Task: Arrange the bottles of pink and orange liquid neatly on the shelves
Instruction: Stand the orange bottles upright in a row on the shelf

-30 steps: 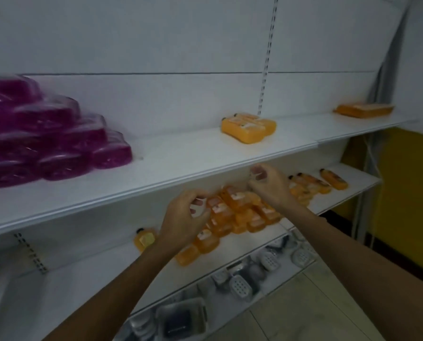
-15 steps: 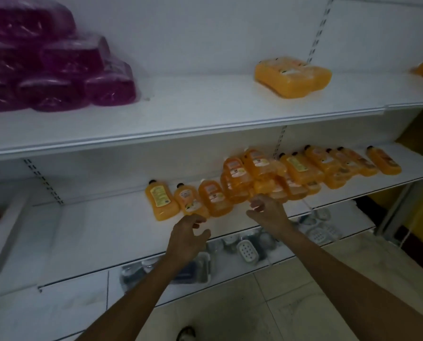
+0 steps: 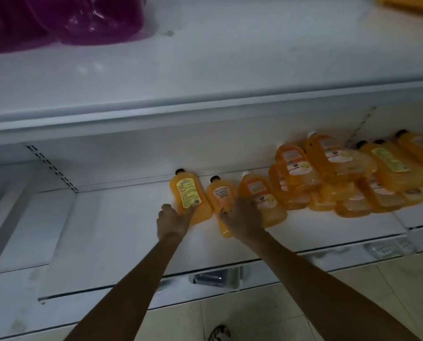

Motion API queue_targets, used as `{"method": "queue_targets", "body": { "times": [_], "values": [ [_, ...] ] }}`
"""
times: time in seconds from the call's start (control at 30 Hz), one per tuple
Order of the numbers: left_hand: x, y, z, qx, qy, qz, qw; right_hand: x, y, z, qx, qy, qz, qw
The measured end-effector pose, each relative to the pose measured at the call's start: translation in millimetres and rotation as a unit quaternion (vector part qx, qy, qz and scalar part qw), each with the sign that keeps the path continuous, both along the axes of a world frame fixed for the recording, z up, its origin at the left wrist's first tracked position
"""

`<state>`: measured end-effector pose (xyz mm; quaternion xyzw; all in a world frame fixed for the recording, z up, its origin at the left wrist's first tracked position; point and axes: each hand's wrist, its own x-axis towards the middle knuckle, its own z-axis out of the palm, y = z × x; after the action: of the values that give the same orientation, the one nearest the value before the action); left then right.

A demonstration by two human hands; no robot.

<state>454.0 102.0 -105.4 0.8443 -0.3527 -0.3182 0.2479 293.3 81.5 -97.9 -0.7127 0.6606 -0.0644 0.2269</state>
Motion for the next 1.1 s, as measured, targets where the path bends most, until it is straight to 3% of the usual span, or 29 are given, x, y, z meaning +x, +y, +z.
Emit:
{"method": "queue_targets", "body": {
  "times": [0.13,0.23,0.3,0.37,0.47,0.57,0.73,0.93,1.0,1.1],
  "values": [
    [-14.6,-28.5,-12.5,0.060,-0.003,-0.014,0.998,25.3,-6.7,-13.1,0.015,0.161,0.012,0.987],
    [-16.9,-30.5,-15.6,0.095,0.016,0.007,0.995,25.9,-9.8,-17.5,0.017,0.165,0.021,0.986],
    [-11.3,-21.0,-15.0,0.116,0.050,-0.003,0.992,24.4,-7.8,-10.5,0.040,0.103,0.024,0.994],
    [-5.4,-6.5,-13.1,0.124,0.077,-0.011,0.989,21.0,-4.6,-4.3,0.105,-0.017,-0.028,0.994],
    [-0.9,18.4,-10.8,0.105,0.097,-0.007,0.990,15.7,5.7,4.5,0.250,-0.174,-0.125,0.944],
    [1.1,46.8,-3.3,0.074,0.197,0.026,0.977,3.9,29.9,5.8,0.300,-0.281,-0.159,0.898],
    [-6.5,97.4,27.3,-0.012,0.371,0.019,0.928,-33.4,82.2,21.3,0.320,-0.490,-0.193,0.788],
    [-61.8,135.3,108.0,-0.126,0.438,-0.051,0.889,-97.7,143.9,90.9,0.263,-0.663,-0.236,0.660],
    [-89.2,148.7,141.7,-0.146,0.493,-0.056,0.856,-120.9,166.7,120.1,0.218,-0.698,-0.248,0.636],
    [-129.9,167.5,188.4,-0.153,0.574,-0.084,0.800,-164.8,195.8,161.0,0.148,-0.715,-0.250,0.636]
  ]
}}
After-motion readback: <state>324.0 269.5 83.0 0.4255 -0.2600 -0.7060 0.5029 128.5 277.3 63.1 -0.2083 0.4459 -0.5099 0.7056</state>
